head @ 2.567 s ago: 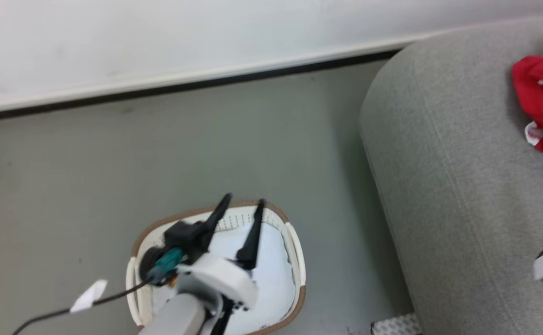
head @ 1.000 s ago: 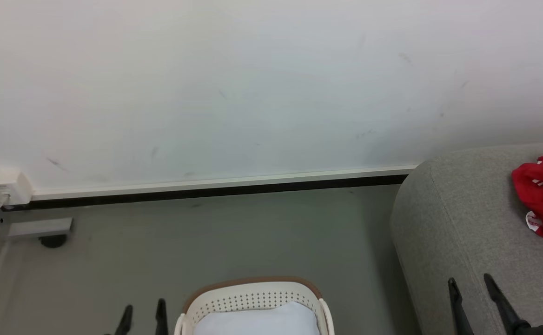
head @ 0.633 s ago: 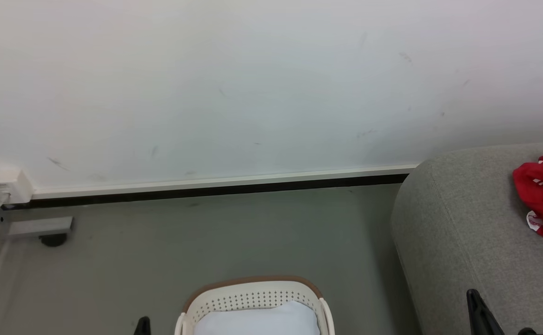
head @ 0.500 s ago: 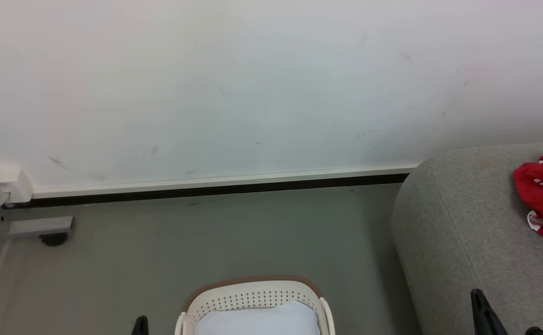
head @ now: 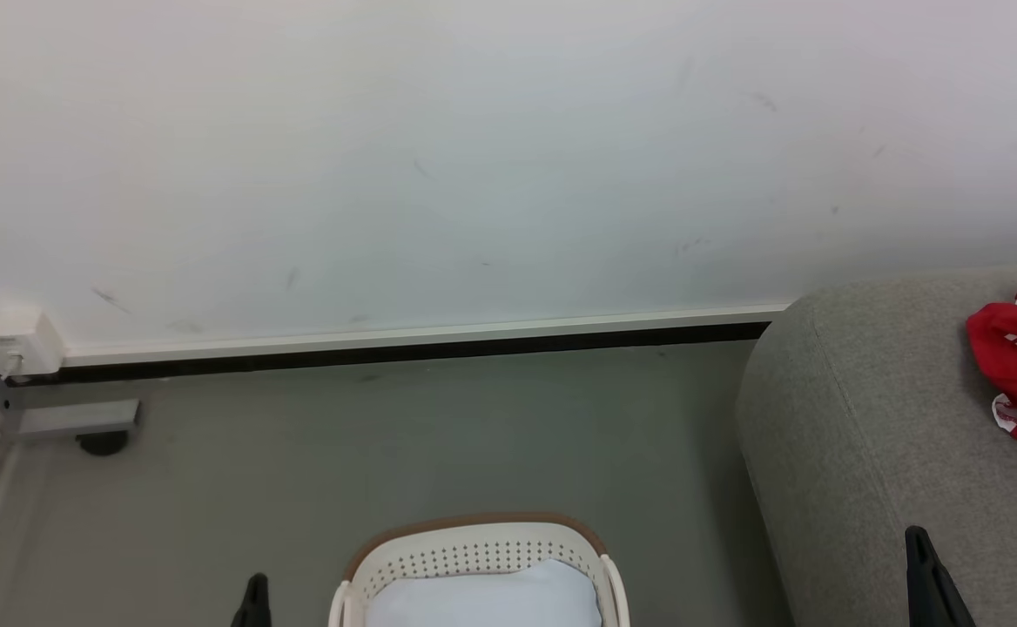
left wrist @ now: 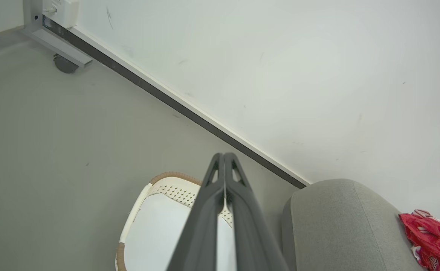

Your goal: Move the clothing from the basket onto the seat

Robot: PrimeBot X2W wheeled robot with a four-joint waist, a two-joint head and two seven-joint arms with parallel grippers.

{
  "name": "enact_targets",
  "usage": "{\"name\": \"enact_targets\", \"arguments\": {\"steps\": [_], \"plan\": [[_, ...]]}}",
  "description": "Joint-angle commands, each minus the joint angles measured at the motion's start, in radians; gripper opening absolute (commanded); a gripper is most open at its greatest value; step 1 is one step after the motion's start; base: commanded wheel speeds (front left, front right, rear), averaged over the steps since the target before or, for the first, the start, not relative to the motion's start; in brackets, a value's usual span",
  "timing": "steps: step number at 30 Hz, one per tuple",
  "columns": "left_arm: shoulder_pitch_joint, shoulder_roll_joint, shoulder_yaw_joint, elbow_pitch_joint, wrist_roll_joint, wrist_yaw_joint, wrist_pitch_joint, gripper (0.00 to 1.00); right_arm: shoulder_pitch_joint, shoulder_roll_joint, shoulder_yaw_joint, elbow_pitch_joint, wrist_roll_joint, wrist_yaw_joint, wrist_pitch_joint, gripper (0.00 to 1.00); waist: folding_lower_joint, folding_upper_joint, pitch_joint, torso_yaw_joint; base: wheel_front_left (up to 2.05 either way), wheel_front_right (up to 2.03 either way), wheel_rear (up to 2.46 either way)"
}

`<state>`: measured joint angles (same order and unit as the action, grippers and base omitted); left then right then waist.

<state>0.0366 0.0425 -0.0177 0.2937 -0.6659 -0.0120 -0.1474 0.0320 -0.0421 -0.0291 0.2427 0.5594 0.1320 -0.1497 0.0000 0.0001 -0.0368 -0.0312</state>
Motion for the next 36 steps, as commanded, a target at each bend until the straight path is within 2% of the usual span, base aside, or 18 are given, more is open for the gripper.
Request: {"name": "enact_targets", "arguments": {"steps": [1, 36], "plan": [[-0.026, 0.004, 0.006, -0.015, -0.032, -0.006, 0.005, 0.00, -0.031, -0.007, -0.005, -0.012, 0.026, 0.000, 0.004, 0.00, 0.0000, -0.0001, 0.000, 0.000, 0.00, 0.00, 0.00], [-0.085, 0.008, 0.065, -0.033, -0.452, -0.059, 0.123, 0.00, -0.085, -0.010, -0.042, -0.007, 0.498, -0.001, 0.124, 0.00, 0.0000, -0.0001, 0.014, 0.011, 0.00, 0.00, 0.00]]}}
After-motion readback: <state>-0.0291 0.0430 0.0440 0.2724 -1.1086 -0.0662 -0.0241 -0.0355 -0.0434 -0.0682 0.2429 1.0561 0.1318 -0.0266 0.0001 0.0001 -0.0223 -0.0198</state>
